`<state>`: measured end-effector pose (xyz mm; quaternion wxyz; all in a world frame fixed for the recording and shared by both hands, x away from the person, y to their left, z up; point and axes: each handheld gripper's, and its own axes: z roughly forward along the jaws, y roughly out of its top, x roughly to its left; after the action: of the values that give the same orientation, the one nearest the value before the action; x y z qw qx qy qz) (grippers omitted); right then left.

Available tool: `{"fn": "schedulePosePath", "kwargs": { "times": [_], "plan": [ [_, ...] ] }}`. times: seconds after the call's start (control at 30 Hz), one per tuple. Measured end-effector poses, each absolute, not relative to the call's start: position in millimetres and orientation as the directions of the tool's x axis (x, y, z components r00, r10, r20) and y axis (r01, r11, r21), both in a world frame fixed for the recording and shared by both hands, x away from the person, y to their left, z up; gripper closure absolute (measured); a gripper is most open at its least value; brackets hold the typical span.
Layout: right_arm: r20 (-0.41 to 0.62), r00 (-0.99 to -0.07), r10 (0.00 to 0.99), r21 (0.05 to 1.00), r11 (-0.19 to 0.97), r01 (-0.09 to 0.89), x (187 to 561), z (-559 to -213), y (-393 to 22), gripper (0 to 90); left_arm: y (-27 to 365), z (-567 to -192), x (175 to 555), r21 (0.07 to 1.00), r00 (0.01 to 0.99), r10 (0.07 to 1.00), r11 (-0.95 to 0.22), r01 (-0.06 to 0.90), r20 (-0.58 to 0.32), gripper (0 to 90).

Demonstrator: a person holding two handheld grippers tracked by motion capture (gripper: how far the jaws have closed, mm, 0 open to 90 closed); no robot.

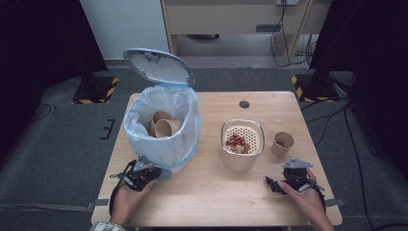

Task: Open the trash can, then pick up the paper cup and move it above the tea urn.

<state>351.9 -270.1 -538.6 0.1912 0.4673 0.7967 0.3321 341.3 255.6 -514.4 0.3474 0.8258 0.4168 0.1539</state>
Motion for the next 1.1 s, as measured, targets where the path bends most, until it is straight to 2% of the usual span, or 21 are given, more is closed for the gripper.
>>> {"fn": "schedulePosePath", "kwargs": {
  "times": [0.07, 0.27, 0.5, 0.93, 1.1],
  "plan": [
    [-0.003, -0.492, 0.871, 0.715, 0.346, 0.608, 351, -538, -271, 5.6, 256, -514, 341, 0.702, 0.606, 0.795, -0.412, 0.581, -0.035, 90.0],
    [-0.043, -0.485, 0.873, 0.728, 0.360, 0.583, 352, -535, -273, 6.9, 257, -515, 342, 0.703, 0.611, 0.791, -0.412, 0.580, -0.040, 90.0],
    [-0.049, -0.428, 0.903, 0.754, 0.315, 0.577, 355, -531, -282, 9.0, 257, -515, 342, 0.703, 0.611, 0.790, -0.413, 0.579, -0.039, 90.0],
    [-0.030, -0.350, 0.936, 0.815, 0.226, 0.534, 369, -514, -295, 6.7, 256, -515, 341, 0.704, 0.607, 0.794, -0.411, 0.579, -0.036, 90.0],
    [-0.025, -0.353, 0.935, 0.815, 0.224, 0.535, 383, -510, -296, 6.5, 256, -515, 341, 0.704, 0.606, 0.795, -0.410, 0.579, -0.036, 90.0]
  ]
}}
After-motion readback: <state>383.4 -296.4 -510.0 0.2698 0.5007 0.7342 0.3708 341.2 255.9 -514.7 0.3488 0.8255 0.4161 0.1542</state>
